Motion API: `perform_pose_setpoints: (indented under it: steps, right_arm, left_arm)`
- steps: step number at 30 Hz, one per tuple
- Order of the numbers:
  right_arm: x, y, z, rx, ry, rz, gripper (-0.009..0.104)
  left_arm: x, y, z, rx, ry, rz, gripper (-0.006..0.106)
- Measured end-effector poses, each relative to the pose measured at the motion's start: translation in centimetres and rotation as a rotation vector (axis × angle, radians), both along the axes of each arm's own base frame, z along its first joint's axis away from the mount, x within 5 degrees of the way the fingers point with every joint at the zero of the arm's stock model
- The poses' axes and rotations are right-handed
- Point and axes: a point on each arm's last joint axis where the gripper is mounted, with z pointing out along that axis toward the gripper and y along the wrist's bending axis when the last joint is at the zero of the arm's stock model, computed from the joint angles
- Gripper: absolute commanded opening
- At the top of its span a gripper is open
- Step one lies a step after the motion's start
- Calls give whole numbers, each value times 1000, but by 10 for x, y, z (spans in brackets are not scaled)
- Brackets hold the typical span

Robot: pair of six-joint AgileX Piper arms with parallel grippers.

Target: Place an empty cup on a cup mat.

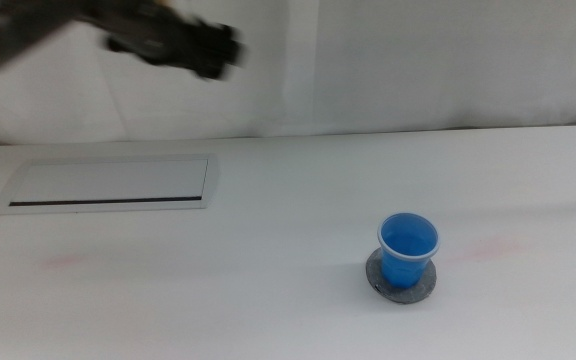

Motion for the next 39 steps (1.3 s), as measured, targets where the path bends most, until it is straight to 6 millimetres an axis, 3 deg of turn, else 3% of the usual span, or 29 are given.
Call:
perform_pose_setpoints:
  steps: [6,10,13,16,18,21,26,31,34,39]
  right_arm:
    - [0,0,0,0,0,0,-3]
    - [0,0,0,0,0,0,-3]
    - [0,0,0,0,0,0,-3]
    - [0,0,0,0,0,0,-3]
    - [0,0,0,0,0,0,-3]
    - [0,0,0,0,0,0,-3]
    - [0,0,0,0,0,0,-3]
    - [0,0,0,0,0,0,-3]
    - [0,0,0,0,0,0,-3]
    - [0,0,0,0,0,0,-3]
  left_arm:
    - [10,95,16,-3,-29,221,82]
    - [-3,148,17,-12,-49,342,82]
    - [-23,175,17,-23,-77,403,78]
    - [-45,185,16,-38,-115,415,61]
    - [-61,186,18,-51,-154,407,39]
    - [-88,187,25,-89,-210,412,-3]
    - [-139,189,44,-133,-346,400,-2]
    - [-192,191,49,-173,-484,378,-2]
    - [-226,192,43,-188,-572,358,-2]
    - [-275,192,11,-218,-722,313,-2]
